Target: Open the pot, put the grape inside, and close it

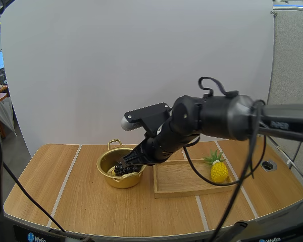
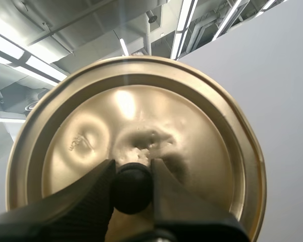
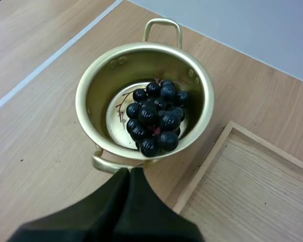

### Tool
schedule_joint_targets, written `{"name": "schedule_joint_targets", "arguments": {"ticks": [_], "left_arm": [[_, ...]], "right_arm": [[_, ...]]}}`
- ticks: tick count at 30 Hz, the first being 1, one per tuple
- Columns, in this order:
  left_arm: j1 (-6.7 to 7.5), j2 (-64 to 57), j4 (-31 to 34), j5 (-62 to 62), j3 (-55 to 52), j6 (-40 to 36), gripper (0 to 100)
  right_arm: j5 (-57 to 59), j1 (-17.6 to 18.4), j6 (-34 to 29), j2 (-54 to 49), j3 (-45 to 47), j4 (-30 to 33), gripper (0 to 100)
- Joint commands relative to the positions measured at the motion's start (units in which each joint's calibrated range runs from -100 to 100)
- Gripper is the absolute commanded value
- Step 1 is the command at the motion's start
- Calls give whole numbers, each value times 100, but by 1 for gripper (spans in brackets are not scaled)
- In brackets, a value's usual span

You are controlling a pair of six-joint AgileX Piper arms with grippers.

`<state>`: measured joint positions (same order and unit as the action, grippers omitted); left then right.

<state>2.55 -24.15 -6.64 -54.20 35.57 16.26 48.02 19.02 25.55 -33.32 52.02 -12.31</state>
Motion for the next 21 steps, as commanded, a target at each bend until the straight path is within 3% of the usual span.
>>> {"name": "schedule_joint_targets", "arguments": {"ticks": [1,21], "left_arm": [[12,-46,25,268,52,-44,0],[12,-46,25,268,52,-44,0]], "right_arm": [[-278,-10,49,269,-174,17,0],[-1678,-10,167,1941,-412,-110,0]]}}
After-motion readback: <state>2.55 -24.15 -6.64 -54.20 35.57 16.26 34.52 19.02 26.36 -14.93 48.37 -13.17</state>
